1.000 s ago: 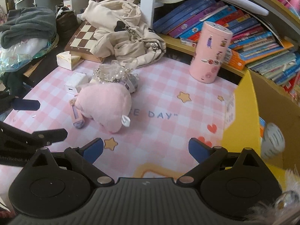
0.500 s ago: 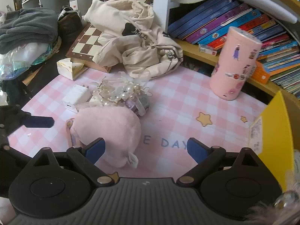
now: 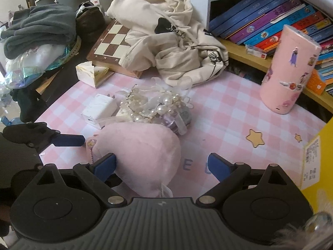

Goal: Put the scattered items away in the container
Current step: 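Grasp the pink stick with the left gripper while the right gripper grasps the pink pig, then carry the pink stick and pink pig with both grippers toward the yellow box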

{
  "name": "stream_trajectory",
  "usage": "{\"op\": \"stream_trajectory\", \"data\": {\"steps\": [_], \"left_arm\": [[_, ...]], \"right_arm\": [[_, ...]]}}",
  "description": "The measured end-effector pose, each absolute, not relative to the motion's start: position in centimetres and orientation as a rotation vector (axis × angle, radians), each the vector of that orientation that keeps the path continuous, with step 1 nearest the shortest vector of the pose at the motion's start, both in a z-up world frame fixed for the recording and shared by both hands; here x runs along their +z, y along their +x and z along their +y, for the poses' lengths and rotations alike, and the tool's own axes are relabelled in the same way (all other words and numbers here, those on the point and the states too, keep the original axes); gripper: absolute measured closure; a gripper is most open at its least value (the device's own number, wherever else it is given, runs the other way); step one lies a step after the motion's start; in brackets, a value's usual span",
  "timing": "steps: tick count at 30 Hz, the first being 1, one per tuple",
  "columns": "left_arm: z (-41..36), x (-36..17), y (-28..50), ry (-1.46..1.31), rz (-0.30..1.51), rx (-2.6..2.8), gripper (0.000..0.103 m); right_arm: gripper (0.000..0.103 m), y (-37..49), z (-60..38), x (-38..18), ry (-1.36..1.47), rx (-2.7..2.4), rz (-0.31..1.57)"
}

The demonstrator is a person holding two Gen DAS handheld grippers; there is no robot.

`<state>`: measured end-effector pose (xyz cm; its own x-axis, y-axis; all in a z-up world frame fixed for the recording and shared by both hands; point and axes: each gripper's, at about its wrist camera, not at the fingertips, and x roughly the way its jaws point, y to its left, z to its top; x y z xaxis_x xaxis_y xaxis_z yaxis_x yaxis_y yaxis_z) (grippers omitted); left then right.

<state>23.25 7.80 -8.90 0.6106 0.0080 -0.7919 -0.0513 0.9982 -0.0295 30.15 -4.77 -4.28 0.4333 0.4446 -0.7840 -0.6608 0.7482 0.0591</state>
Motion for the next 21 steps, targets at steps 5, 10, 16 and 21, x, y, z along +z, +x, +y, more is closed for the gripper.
{"op": "stream_trajectory", "data": {"steps": [5, 10, 16, 21], "left_arm": [[8.2, -8.9, 23.1, -0.047, 0.903, 0.038, 0.023], [8.5, -8.8, 22.9, -0.03, 0.905, 0.046, 0.03], [9.5, -8.4, 22.3, -0.057, 0.905, 0.076, 0.069], [10.6, -8.1, 21.3, -0.126, 0.913, 0.087, 0.08]], "right_arm": [[0.008, 30.4, -4.0, -4.7, -0.275, 0.722, 0.903], [0.033, 30.2, -3.9, -4.8, -0.245, 0.761, 0.923], [0.041, 29.5, -4.8, -4.0, -0.228, 0.743, 0.912], [0.042, 28.3, -5.8, -3.4, -0.236, 0.713, 0.902]]}}
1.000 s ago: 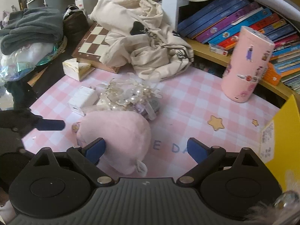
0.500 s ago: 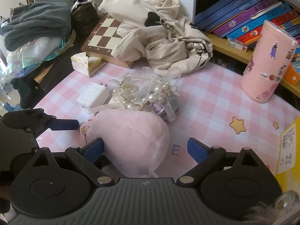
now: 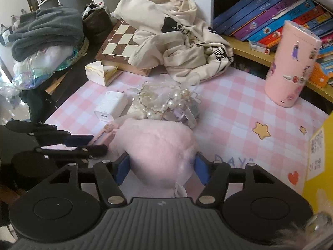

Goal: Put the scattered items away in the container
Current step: 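Carry the pink stick and pink pig with both grippers toward the yellow box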

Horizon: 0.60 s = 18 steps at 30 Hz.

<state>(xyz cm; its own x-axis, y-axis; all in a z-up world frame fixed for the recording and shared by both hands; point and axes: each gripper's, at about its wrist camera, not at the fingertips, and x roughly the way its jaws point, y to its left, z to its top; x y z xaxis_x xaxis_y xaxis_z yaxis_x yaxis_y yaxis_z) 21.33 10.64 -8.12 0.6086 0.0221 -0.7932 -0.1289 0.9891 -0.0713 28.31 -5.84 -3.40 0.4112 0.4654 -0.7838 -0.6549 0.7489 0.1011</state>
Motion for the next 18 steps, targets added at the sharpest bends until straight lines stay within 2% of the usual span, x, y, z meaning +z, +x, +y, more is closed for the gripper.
{"op": "stream_trajectory", "data": {"steps": [18], "left_arm": [[8.6, -3.5, 14.3, -0.144, 0.788, 0.051, 0.08]], "right_arm": [[0.048, 21.4, -8.6, -0.7, -0.237, 0.68, 0.855]]}}
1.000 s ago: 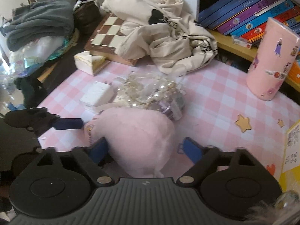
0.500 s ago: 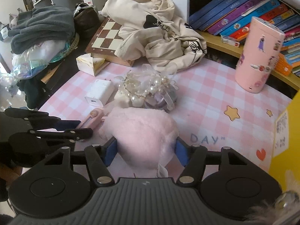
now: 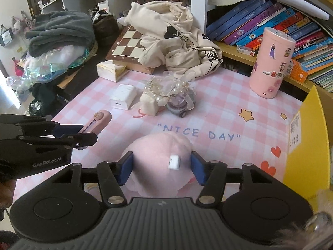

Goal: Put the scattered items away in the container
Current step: 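Carry the pink stick and pink pig with both grippers toward the yellow box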

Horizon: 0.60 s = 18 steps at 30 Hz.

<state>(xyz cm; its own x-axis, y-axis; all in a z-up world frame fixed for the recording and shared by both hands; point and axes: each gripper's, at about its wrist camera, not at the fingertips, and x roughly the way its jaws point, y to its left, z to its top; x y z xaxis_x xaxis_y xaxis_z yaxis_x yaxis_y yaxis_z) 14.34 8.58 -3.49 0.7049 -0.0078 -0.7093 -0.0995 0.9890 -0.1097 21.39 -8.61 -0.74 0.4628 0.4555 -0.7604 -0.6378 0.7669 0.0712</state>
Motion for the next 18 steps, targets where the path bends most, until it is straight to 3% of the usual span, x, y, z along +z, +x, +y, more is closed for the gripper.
{"op": "stream_trajectory", "data": {"steps": [18], "left_arm": [[6.9, -0.8, 8.4, -0.098, 0.725, 0.011, 0.08]], "right_arm": [[0.054, 15.8, -11.2, 0.6, -0.185, 0.65, 0.826]]}}
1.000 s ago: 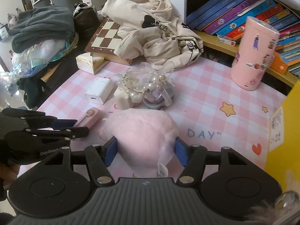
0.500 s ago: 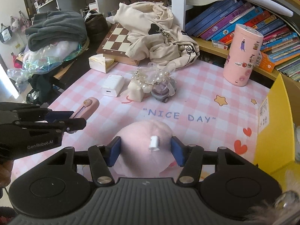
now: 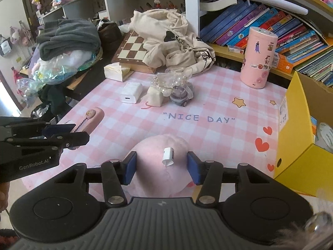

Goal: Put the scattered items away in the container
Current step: 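Carry the pink stick and pink pig with both grippers toward the yellow box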

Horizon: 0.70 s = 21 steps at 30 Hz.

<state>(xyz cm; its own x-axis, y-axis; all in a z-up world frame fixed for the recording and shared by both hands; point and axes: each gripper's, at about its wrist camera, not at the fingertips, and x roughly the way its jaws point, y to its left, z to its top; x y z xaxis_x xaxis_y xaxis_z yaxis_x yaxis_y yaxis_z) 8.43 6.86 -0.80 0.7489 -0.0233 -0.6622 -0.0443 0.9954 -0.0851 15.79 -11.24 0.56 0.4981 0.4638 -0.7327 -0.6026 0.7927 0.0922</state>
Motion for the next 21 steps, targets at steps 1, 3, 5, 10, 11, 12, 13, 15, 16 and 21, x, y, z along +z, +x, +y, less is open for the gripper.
{"op": "stream_trajectory", "data": {"steps": [1, 3, 5, 10, 11, 12, 13, 15, 16, 21], "left_arm": [[6.8, -0.6, 8.1, -0.097, 0.721, 0.005, 0.08], [6.6, -0.4, 7.6, -0.096, 0.715, -0.006, 0.08], [6.3, -0.2, 7.2, -0.096, 0.712, -0.019, 0.08], [5.6, 0.2, 6.5, -0.093, 0.7, -0.05, 0.08], [5.4, 0.2, 6.4, -0.092, 0.698, -0.055, 0.08], [5.3, 0.3, 6.3, -0.091, 0.695, -0.059, 0.08], [5.2, 0.3, 6.2, -0.091, 0.693, -0.063, 0.08], [5.2, 0.3, 6.0, -0.095, 0.693, -0.068, 0.08], [5.1, 0.2, 5.9, -0.096, 0.694, -0.07, 0.08], [4.8, 0.0, 5.6, -0.095, 0.704, -0.09, 0.08]], "right_arm": [[0.054, 15.5, -11.4, 0.6, -0.183, 0.649, 0.827], [0.054, 14.9, -11.8, 0.7, -0.181, 0.645, 0.826], [0.054, 14.3, -12.2, 0.8, -0.178, 0.638, 0.822], [0.054, 13.2, -12.9, 0.9, -0.173, 0.62, 0.816], [0.054, 13.1, -12.9, 0.9, -0.174, 0.619, 0.817], [0.054, 12.9, -13.0, 1.0, -0.175, 0.617, 0.819], [0.054, 12.8, -13.1, 1.0, -0.175, 0.615, 0.82], [0.054, 12.5, -13.2, 1.0, -0.176, 0.612, 0.822], [0.054, 12.4, -13.2, 1.0, -0.175, 0.609, 0.824], [0.054, 11.8, -13.7, 0.7, -0.166, 0.599, 0.845]]}}
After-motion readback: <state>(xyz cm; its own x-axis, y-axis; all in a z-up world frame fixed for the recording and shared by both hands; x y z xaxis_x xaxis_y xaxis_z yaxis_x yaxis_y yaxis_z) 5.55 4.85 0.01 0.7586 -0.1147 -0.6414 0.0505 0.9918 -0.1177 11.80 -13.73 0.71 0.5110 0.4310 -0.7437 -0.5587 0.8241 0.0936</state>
